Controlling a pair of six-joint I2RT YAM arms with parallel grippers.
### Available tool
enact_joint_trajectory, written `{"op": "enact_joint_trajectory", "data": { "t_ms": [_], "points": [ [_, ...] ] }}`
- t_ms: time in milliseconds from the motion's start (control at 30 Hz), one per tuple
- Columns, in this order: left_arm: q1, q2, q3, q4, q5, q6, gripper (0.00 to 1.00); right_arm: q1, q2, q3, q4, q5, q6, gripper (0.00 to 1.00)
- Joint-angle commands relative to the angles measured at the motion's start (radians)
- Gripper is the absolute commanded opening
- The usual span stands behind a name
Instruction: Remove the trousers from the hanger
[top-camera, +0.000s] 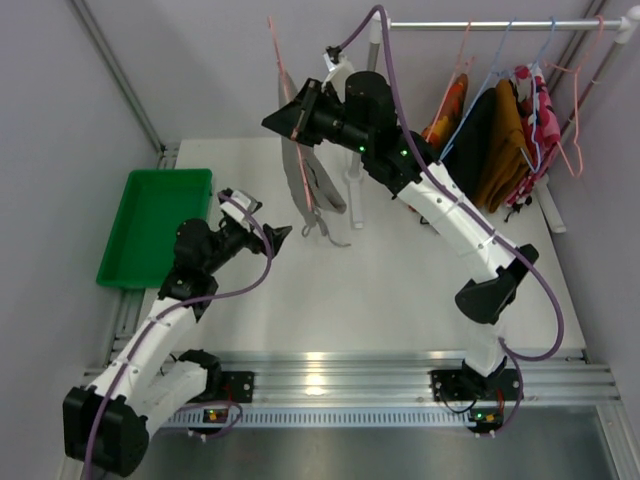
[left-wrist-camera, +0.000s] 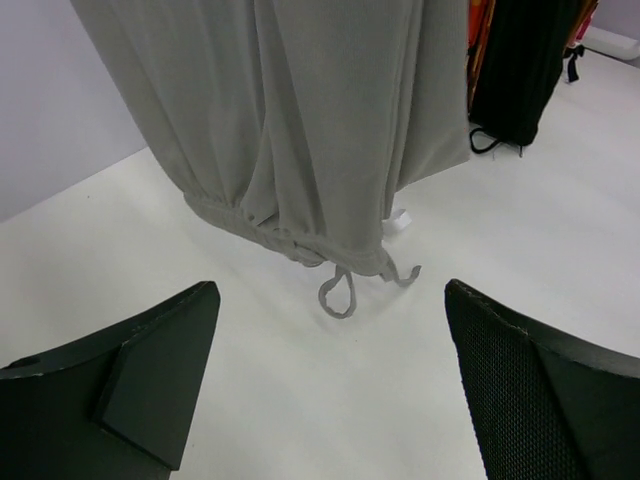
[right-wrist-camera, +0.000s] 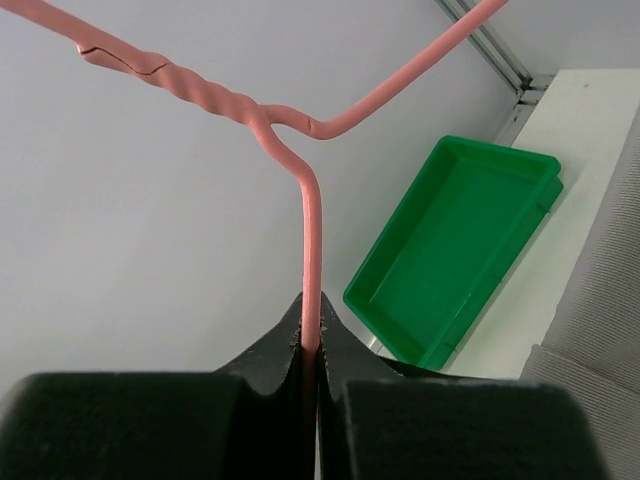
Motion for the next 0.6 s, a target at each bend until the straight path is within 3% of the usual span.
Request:
{"op": "enact_joint_trajectory", "data": {
  "t_ms": [0,200,400,567],
  "points": [
    [-0.032,0.101,0.024,0.188,-0.091,0.012,0.99,0.03,-0.026,0.079,0.107,0.035,-0.025,0.0],
    [-0.073,0.216,0.058,0.319,-0.052,-0.031,0.99,0.034,-0.037,0.094,0.108,0.072,-0.064,0.0],
    [-0.142,0.229,0.091,0.331,-0.046,-0.051,0.99,0.034,-0.043,0.099,0.11,0.104,-0.071,0.0],
    [-0.225,0.244,0.104,0.342,-0.289,0.048,0.99,0.038,-0.048,0.1,0.114,0.084,-0.059,0.0]
  ]
}}
